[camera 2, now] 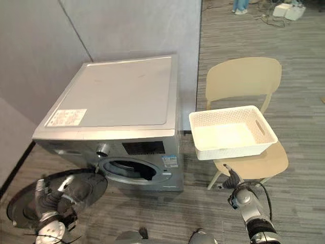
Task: Pick up the laundry basket with both hands and put the clothes into the washing machine.
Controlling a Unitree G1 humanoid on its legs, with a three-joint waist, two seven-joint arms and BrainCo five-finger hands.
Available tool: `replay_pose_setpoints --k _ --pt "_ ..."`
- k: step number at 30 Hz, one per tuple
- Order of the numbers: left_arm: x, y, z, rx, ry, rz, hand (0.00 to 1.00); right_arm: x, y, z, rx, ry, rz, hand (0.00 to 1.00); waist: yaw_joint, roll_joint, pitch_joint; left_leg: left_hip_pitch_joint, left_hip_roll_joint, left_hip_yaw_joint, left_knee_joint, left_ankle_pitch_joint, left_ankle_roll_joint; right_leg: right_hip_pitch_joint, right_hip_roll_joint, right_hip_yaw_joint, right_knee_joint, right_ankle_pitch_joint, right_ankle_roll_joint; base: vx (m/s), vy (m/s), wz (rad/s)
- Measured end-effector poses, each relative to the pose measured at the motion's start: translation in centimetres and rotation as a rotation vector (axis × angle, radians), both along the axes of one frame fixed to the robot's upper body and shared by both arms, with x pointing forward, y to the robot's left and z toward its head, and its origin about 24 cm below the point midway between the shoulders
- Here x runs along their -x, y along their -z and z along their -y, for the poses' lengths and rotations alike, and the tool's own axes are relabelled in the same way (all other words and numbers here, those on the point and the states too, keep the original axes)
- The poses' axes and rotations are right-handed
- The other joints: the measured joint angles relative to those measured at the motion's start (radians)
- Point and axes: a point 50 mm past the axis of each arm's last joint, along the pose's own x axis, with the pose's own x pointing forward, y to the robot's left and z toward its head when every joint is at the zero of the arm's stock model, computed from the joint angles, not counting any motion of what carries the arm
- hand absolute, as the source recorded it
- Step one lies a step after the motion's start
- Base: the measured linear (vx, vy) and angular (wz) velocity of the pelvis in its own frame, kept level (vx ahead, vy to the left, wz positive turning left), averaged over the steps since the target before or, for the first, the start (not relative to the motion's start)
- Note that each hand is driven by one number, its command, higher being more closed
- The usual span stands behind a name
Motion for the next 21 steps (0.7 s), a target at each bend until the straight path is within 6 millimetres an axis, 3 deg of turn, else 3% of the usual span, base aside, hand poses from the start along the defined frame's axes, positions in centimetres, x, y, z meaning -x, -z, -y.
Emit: replay_pose_setpoints --k 2,4,6,9,12,15,16,18,19,21 --pt "0.5 -0.9 -2.2 -0.045 -0.113 0.009 0.0 2.4 1.5 0.4 -0.007 0.037 -0.088 0.0 -0.004 0.034 -0.022 0.029 -0.006 -0.019 -0.078 0.0 0.0 0.038 0.009 -0.035 -0.06 0.033 0.016 0.17 0.118 0.31" --pt "0.8 -1.9 -3.9 -0.091 -0.184 0.015 0.0 4.0 2.5 0.0 -0.028 0.055 -0.132 0.0 -0.01 0.043 -0.028 0.047 -0.011 -0.056 -0.127 0.0 0.0 0.071 0.012 -0.066 -0.089 0.044 0.025 0.11 0.095 0.52" --pt "1.1 -3.4 -6.0 -0.162 -0.249 0.02 0.0 4.5 3.3 -1.0 -0.061 0.053 -0.164 0.0 -0.006 0.035 -0.031 0.061 -0.016 -0.062 -0.153 0.0 0.0 0.085 0.011 -0.084 -0.092 0.047 0.029 0.07 0.074 0.34" --pt "1.0 -7.2 -9.7 -0.362 -0.343 -0.005 0.0 4.4 4.2 -4.2 -0.129 0.005 -0.169 0.0 0.003 -0.018 -0.019 0.045 -0.039 -0.085 -0.13 -0.001 0.004 0.082 -0.014 -0.076 -0.06 0.024 0.048 -0.02 0.048 0.26" --pt "2.1 -8.1 -12.9 -0.433 -0.433 -0.107 0.0 3.6 3.9 -5.7 -0.155 -0.061 -0.15 0.0 0.006 -0.04 -0.014 0.033 -0.045 -0.086 -0.11 -0.007 0.013 0.071 -0.018 -0.068 -0.064 0.016 0.049 -0.09 0.014 0.05" --pt "3.6 -7.5 -14.7 -0.4 -0.515 -0.185 0.0 4.0 3.5 -4.9 -0.146 -0.069 -0.132 0.0 0.008 -0.03 -0.02 0.001 -0.044 -0.095 -0.116 -0.065 0.082 0.035 -0.022 -0.077 -0.02 0.003 0.062 -0.09 0.041 0.15" --pt "3.6 -7.5 -14.8 -0.398 -0.516 -0.189 0.0 4.1 3.5 -4.9 -0.146 -0.07 -0.135 0.0 0.008 -0.031 -0.019 -0.002 -0.045 -0.1 -0.118 -0.067 0.079 0.03 -0.025 -0.079 -0.014 0.001 0.064 -0.06 0.06 0.39" --pt "2.7 -8.3 -16.5 -0.395 -0.514 -0.196 0.0 5.4 4.1 -4.8 -0.155 -0.068 -0.174 0.0 0.012 -0.075 -0.004 -0.029 -0.062 -0.131 -0.106 -0.061 0.071 0.01 -0.053 -0.098 0.031 -0.013 0.07 -0.09 0.028 0.39" --pt "2.5 -8.8 -17.0 -0.396 -0.514 -0.188 0.0 5.7 4.2 -4.7 -0.156 -0.066 -0.179 0.0 0.014 -0.085 0.0 -0.037 -0.064 -0.145 -0.1 -0.06 0.07 0.011 -0.057 -0.107 0.038 -0.018 0.072 -0.08 -0.011 0.41" --pt "1.5 -11.0 -18.5 -0.423 -0.497 -0.152 0.0 6.5 4.4 -4.6 -0.158 -0.057 -0.195 0.0 0.016 -0.118 0.005 -0.062 -0.064 -0.18 -0.095 -0.052 0.057 0.011 -0.059 -0.139 0.045 -0.025 0.068 -0.07 -0.045 0.49"
